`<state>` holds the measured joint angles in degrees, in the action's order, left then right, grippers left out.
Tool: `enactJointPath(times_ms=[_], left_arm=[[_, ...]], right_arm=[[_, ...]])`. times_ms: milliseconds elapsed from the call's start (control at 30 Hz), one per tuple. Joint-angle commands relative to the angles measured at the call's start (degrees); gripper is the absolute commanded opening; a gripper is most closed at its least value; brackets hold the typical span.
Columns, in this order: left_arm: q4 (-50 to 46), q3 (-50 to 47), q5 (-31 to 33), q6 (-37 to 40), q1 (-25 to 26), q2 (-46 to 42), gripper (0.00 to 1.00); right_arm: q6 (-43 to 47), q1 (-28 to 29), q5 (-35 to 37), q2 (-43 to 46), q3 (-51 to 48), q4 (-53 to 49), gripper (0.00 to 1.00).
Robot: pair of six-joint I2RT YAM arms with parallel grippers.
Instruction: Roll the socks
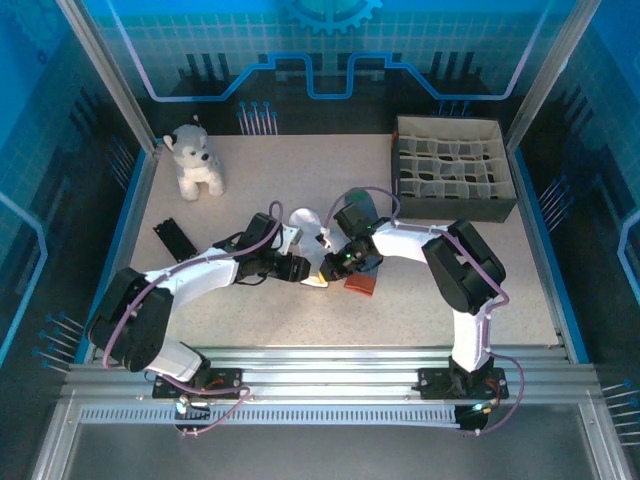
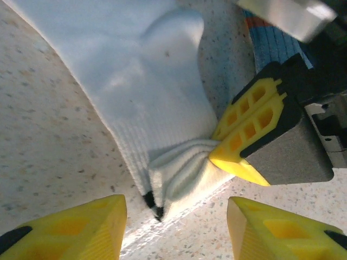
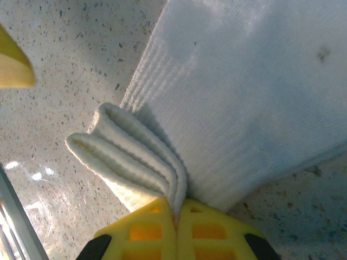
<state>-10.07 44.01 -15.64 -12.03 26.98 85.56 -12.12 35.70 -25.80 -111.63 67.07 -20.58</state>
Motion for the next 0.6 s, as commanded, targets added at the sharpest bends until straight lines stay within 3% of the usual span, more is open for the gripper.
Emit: enactJointPath(times_ms=[0, 167, 567], left_arm=[[4.3, -0.9, -7.4, -3.1, -0.8, 2.6, 0.5], [4.9, -0.9, -7.6, -4.5, -0.8, 5.5, 0.45], [2.3, -0.9, -0.2, -9.2, -0.8, 9.7, 0.36]], right_arm=[[1.9, -0.7, 0.6, -2.0, 0.8, -4.3, 0.01], [2.5, -0.7, 0.9, -2.1, 1.2, -5.5, 0.03], [3.1, -0.5, 0.2, -1.5, 1.1, -5.4, 0.06]])
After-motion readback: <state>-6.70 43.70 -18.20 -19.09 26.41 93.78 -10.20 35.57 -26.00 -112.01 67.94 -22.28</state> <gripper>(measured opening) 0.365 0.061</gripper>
